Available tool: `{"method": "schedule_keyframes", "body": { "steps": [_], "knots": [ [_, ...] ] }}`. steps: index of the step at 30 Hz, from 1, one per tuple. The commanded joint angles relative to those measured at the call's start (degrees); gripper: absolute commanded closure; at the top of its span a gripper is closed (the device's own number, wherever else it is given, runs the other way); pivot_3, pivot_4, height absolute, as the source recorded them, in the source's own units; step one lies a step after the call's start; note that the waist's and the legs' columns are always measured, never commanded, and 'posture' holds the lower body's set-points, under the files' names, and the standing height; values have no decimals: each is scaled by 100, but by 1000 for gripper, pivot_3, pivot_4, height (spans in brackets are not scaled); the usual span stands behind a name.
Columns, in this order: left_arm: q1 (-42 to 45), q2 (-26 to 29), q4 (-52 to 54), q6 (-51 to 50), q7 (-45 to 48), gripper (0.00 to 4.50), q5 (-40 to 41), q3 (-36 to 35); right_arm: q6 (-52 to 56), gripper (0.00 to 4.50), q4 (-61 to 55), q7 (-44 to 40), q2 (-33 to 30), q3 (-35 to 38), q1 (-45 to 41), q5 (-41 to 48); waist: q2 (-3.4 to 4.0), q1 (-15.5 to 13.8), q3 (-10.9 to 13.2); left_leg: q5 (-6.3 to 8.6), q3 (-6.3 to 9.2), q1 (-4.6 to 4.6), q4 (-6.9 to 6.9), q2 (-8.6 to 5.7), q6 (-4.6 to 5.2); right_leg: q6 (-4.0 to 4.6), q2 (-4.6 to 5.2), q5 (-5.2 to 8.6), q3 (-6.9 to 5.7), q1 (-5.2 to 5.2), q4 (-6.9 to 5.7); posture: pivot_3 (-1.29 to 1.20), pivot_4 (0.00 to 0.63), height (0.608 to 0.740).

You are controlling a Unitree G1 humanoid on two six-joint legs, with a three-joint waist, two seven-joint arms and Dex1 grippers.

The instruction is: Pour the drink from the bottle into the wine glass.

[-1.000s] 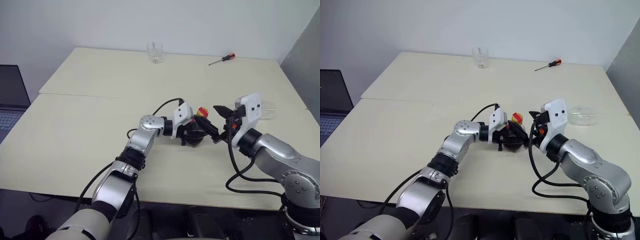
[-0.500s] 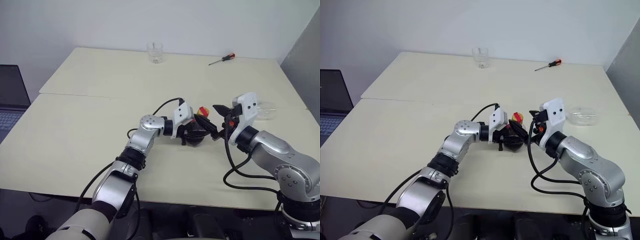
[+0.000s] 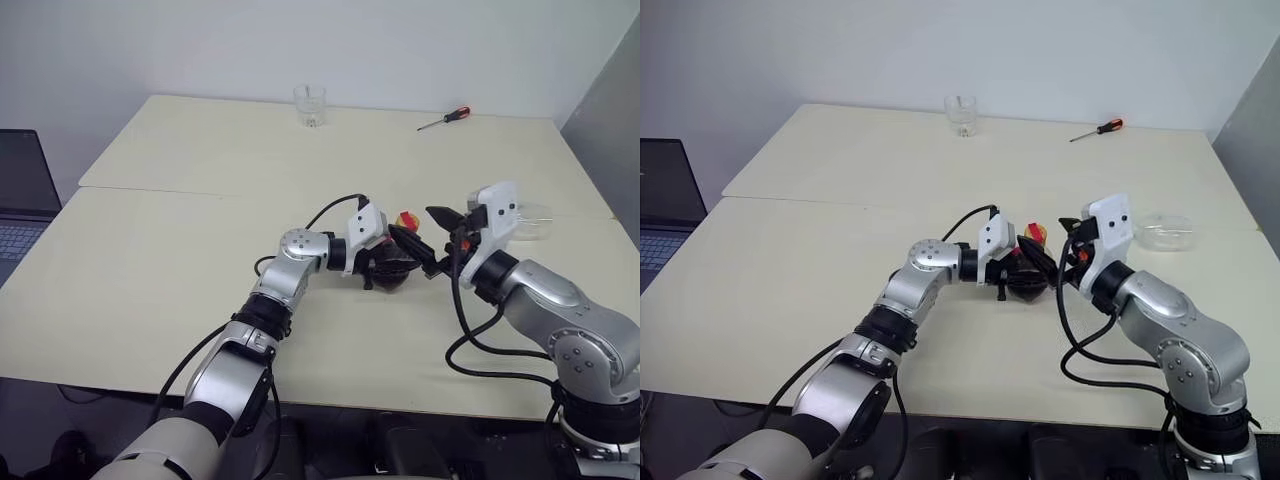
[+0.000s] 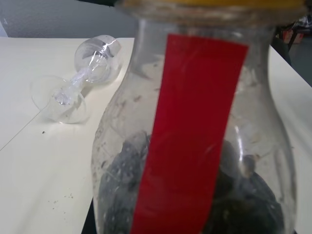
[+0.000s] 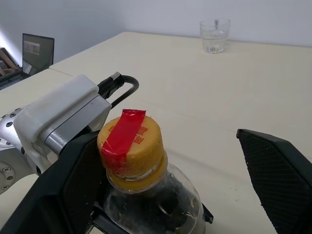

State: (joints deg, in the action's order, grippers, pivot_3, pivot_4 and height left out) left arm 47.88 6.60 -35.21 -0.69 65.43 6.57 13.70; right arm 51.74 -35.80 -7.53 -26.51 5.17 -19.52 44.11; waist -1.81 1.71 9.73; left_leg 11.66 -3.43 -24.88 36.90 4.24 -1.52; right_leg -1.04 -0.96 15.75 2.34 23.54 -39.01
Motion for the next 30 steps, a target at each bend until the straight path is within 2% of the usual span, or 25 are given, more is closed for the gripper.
{"method": "schedule_keyframes", "body": {
  "steps": [1,3,6,13,19,22,30],
  "knots": [
    [113,-11,231,126,-24,3241,64,-61,-54,0,-241,-93,-55,214,-11,85,0,0,0,0,0,0,0,0,0,0,0,0,0,0,0,0,150,740],
    [102,-9,249,118,-23,3241,66,-58,-37,174,-287,-132,-41,215,-15,139,0,0,0,0,0,0,0,0,0,0,0,0,0,0,0,0,150,740],
    [107,-14,236,128,-35,3241,62,-59,-20,875,-351,-187,-11,185,-34,202,0,0,0,0,0,0,0,0,0,0,0,0,0,0,0,0,150,740],
    [93,0,199,173,-105,3242,48,-66,41,3366,-449,-253,18,38,-88,361,0,1,0,0,1,0,0,0,0,0,0,0,0,0,0,0,150,740],
    [45,35,262,149,-127,3242,55,-67,44,3744,-478,-296,19,10,-112,388,0,0,0,0,0,0,0,0,0,0,0,0,0,0,0,0,150,740],
    [42,52,255,152,-136,3252,59,-73,11,4498,-434,-317,-2,75,-142,379,0,-3,0,0,0,0,0,0,0,0,0,0,-1,0,0,0,150,740],
    [25,72,252,151,-147,3255,46,-71,-58,4500,-361,-358,-152,464,-86,435,0,-4,0,0,0,0,1,0,0,0,1,0,-1,0,0,0,150,740]
  ]
}}
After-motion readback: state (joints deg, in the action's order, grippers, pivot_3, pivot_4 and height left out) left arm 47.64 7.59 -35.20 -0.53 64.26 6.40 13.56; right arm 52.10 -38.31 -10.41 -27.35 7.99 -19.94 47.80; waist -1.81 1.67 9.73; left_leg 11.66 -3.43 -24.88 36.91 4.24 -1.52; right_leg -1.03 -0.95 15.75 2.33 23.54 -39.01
